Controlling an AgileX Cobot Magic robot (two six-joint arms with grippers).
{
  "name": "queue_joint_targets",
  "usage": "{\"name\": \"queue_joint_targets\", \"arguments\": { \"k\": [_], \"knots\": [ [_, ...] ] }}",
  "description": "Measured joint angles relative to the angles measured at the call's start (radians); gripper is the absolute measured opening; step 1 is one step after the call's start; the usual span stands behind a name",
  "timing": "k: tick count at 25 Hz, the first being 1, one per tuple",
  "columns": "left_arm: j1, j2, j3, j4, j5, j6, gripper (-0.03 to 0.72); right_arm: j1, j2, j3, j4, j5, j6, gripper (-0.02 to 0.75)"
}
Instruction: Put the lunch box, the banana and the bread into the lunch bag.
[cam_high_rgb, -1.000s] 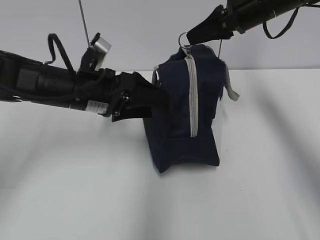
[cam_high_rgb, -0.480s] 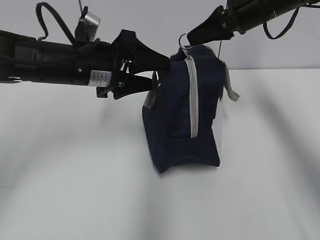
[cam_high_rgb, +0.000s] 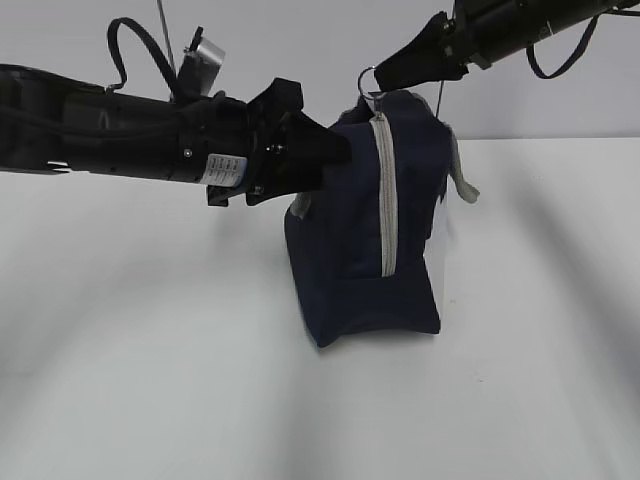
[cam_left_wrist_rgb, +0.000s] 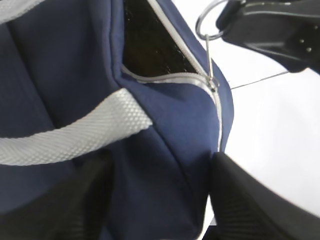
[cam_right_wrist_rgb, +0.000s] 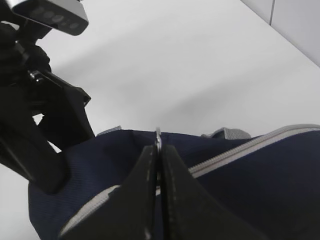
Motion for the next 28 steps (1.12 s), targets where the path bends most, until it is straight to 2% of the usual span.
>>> {"name": "queue_joint_targets", "arguments": {
  "k": [3,6,8,16,28],
  "knots": [
    [0.0,0.0,0.0,-0.006,-0.015,0.0,0.267,-0.001,0.0,0.0,0.0,0.0,0.0,-0.016],
    [0.0,0.0,0.0,-0.006,-0.02,0.0,0.073,-0.001,0.0,0.0,0.0,0.0,0.0,-0.016],
    [0.0,0.0,0.0,-0.006,-0.02,0.0,0.015,-0.001,0.0,0.0,0.0,0.0,0.003,-0.016],
    [0.0,0.0,0.0,0.03,0.024,0.001,0.003,-0.001,0.013,-0.001,0.026,0.005,0.009,-0.016],
    [0.001,0.0,-0.005,0.099,0.106,0.01,0.003,0.0,0.015,-0.001,0.028,-0.147,0.01,-0.016]
  ]
}}
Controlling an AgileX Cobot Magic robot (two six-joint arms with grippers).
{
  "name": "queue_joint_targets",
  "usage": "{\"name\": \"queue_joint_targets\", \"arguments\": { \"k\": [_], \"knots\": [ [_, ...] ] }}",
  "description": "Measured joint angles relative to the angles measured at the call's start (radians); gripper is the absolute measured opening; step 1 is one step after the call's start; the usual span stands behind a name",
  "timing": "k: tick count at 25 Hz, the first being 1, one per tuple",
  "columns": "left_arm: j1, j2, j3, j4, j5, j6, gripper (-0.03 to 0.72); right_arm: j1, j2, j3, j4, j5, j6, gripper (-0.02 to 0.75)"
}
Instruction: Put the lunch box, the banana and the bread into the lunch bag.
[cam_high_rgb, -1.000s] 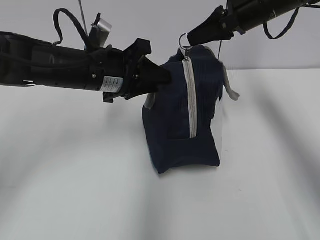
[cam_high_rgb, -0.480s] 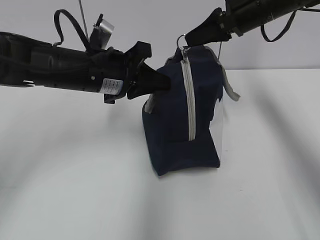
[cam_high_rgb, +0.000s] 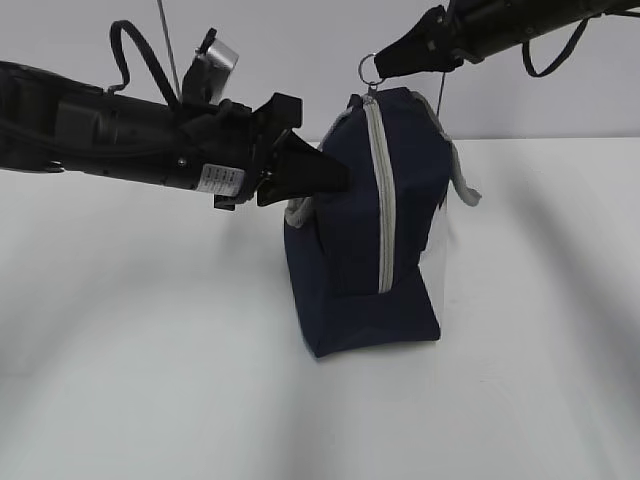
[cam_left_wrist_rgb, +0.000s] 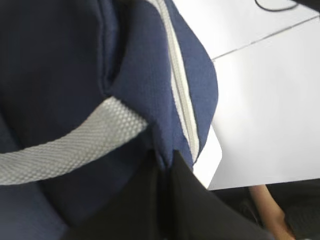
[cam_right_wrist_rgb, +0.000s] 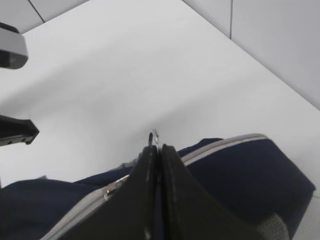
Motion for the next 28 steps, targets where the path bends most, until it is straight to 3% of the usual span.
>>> {"name": "queue_joint_targets", "arguments": {
  "k": [9,15,28],
  "knots": [
    [0.002,0.0,-0.001,0.049,0.075,0.011,0.002,0.0,0.032,-0.019,0.048,-0.082,-0.016,-0.016],
    [0.002,0.0,-0.001,0.091,0.159,0.014,0.002,0.0,0.12,-0.131,0.058,-0.11,-0.021,-0.016],
    [0.002,-0.02,-0.001,0.18,0.186,0.014,0.001,0.0,0.308,-0.302,0.062,-0.052,-0.023,-0.016]
  ]
}}
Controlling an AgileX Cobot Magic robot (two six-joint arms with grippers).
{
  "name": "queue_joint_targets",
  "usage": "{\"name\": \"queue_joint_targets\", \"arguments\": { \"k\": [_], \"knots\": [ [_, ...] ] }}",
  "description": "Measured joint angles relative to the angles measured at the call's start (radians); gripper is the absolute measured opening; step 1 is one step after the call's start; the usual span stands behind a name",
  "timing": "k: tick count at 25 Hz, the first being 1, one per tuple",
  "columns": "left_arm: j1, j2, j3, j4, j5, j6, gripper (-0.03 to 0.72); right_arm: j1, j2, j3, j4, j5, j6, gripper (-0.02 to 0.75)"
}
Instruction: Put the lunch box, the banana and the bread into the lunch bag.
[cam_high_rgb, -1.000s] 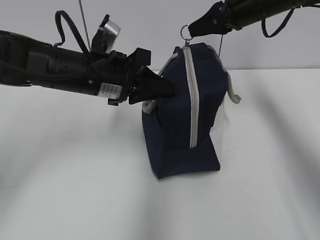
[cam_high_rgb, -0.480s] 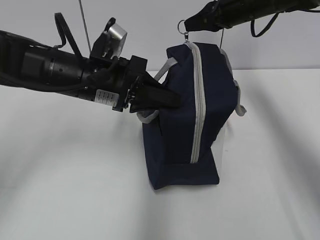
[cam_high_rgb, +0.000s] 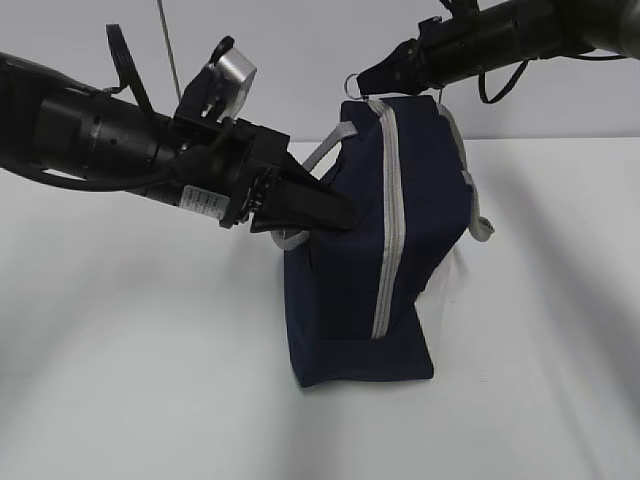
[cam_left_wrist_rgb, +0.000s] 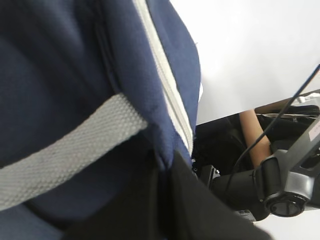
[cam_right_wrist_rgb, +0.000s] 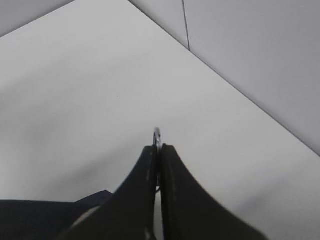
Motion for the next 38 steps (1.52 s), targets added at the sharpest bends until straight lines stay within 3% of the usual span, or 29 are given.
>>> {"name": "queue_joint_targets", "arguments": {
  "k": [2,4,9,11,15,19,27,38],
  "knots": [
    [0.001,0.0,0.0,0.003,-0.002,0.0,0.008,0.0,0.001,-0.007,0.0,0.025,0.0,-0.016],
    [0.007,-0.001,0.0,0.006,-0.004,0.0,0.066,-0.002,0.001,-0.018,0.0,0.048,0.0,-0.016],
    [0.074,-0.002,0.0,0.01,-0.011,-0.005,0.516,-0.002,0.001,-0.02,0.0,0.109,-0.004,-0.016],
    [0.12,-0.002,0.0,0.009,-0.006,-0.035,0.613,-0.002,0.001,-0.02,0.0,0.124,-0.006,-0.016],
    [0.205,-0.002,0.0,-0.036,-0.012,-0.153,0.593,-0.002,0.001,-0.02,0.0,0.154,-0.006,-0.016],
    [0.221,-0.002,-0.034,-0.076,-0.066,-0.24,0.522,-0.002,0.001,-0.02,-0.008,0.159,-0.006,-0.016],
    [0.165,0.078,-0.234,-0.02,-0.168,-0.388,0.506,-0.002,0.001,-0.02,-0.013,0.161,-0.01,-0.016],
    [0.078,0.305,-0.542,0.185,-0.174,-0.605,0.497,-0.002,0.001,-0.02,-0.014,0.163,-0.01,-0.016]
  ]
}}
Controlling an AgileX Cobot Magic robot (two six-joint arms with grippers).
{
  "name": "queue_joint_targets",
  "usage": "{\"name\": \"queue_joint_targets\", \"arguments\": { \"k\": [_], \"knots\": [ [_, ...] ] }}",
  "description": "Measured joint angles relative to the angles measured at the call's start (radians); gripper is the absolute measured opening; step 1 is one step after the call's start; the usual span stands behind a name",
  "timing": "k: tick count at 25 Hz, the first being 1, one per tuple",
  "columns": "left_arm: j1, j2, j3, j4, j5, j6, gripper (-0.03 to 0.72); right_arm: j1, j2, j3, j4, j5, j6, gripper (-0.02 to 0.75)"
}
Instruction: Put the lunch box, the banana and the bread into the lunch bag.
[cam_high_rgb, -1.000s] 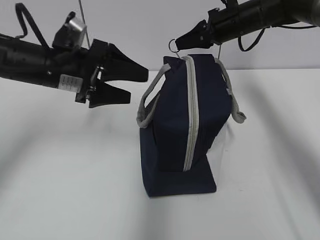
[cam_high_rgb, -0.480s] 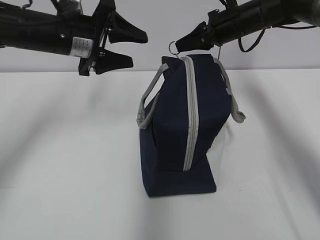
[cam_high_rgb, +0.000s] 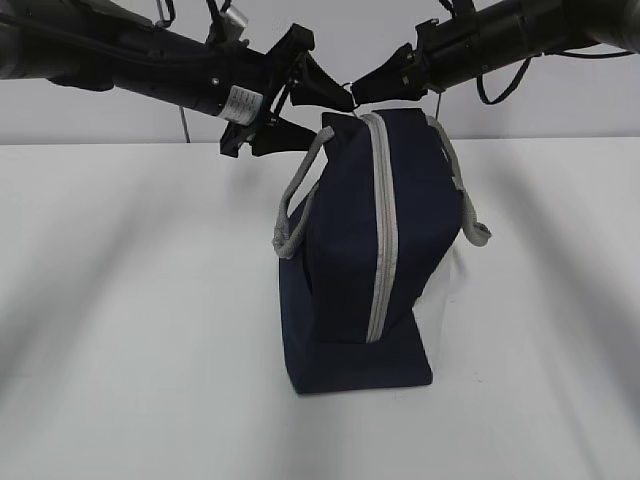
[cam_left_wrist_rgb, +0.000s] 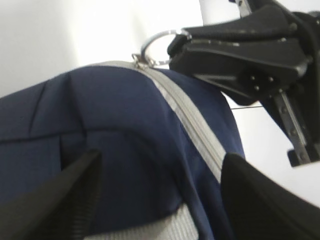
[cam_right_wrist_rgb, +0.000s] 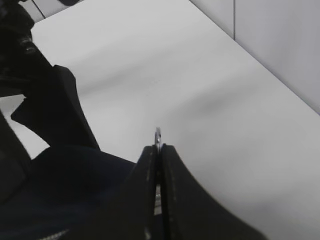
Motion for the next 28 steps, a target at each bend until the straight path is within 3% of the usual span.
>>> {"name": "queue_joint_targets", "arguments": {
  "k": [3,5,13,28],
  "knots": [
    [-0.011,0.02,-0.039,0.032,-0.02,-0.012,0.469,0.0,0.0,0.0,-0.002,0.002,-0.002,-0.016],
    [-0.018,0.022,-0.043,0.051,-0.035,-0.014,0.408,0.0,0.0,0.0,-0.002,0.002,-0.006,-0.016],
    [-0.021,0.049,-0.046,0.063,-0.058,-0.015,0.027,0.0,0.0,0.0,-0.002,0.013,-0.069,-0.016],
    [-0.022,0.05,-0.054,0.041,-0.007,0.054,0.007,-0.002,0.066,-0.011,0.035,-0.118,-0.104,-0.016]
  ]
}}
